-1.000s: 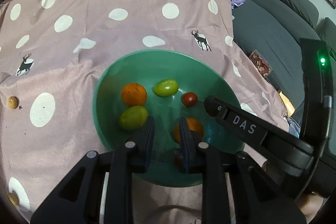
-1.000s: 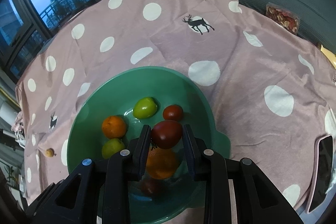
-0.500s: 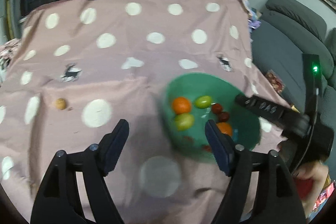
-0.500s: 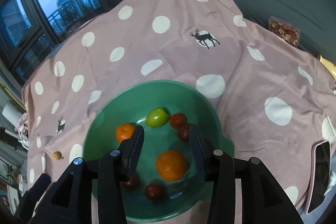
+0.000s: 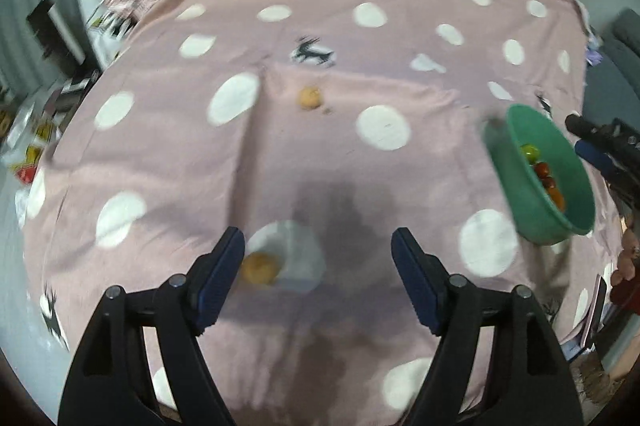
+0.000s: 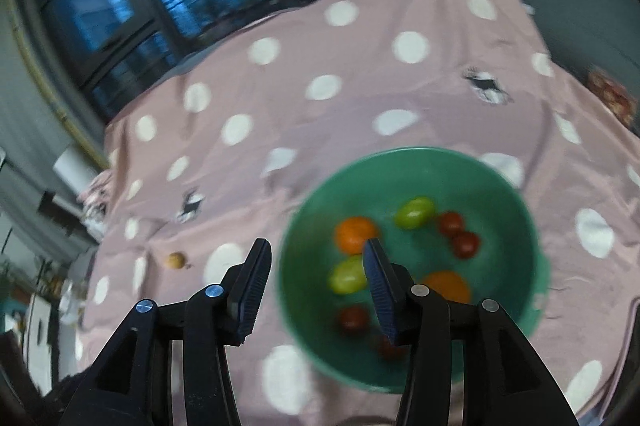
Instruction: Organize fruits
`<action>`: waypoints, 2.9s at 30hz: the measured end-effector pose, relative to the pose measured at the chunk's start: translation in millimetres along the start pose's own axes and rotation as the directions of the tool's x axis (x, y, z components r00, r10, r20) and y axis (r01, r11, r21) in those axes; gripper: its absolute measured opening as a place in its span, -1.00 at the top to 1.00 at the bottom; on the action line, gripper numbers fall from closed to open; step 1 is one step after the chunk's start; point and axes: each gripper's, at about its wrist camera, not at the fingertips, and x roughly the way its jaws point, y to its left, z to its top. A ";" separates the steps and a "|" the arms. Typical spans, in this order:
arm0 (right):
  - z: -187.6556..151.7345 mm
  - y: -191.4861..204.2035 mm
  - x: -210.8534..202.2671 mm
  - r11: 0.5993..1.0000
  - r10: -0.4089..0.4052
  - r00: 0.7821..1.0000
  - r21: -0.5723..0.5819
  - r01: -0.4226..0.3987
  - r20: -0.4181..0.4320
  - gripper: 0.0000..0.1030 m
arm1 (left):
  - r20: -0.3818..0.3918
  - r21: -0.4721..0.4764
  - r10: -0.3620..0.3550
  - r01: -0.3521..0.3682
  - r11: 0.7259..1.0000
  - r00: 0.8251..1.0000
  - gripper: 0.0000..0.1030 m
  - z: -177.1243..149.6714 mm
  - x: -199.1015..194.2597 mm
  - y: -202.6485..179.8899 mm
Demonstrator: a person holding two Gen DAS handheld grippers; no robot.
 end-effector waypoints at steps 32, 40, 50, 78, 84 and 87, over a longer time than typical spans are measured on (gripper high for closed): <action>-33.3 94.3 49.4 0.977 0.153 0.964 -0.112 -0.181 -0.218 -0.22 | -0.134 -0.053 0.015 -0.022 0.998 0.991 0.27 -12.7 34.1 31.0; -32.9 93.0 50.2 0.977 0.151 0.963 -0.113 -0.179 -0.222 -0.22 | -0.163 -0.061 0.072 -0.083 0.995 0.984 0.29 -10.5 54.9 29.2; -35.5 93.4 52.3 0.978 0.143 0.963 -0.117 -0.172 -0.228 -0.22 | -0.164 -0.017 0.118 -0.122 0.992 0.979 0.46 -13.0 72.4 20.7; -59.1 123.1 104.3 0.955 -0.041 0.979 -0.297 -0.020 -0.198 -0.22 | 0.049 -0.150 0.030 -0.022 0.988 0.998 0.50 28.3 59.0 44.6; -91.7 140.8 143.9 0.901 -0.202 0.947 -0.427 0.080 -0.248 -0.22 | 0.048 -0.187 0.045 -0.035 0.982 0.998 0.50 22.9 52.7 64.4; -96.1 143.7 144.6 0.886 -0.218 0.951 -0.453 0.098 -0.220 -0.23 | 0.054 -0.209 0.036 -0.024 0.978 0.998 0.50 22.6 49.2 70.4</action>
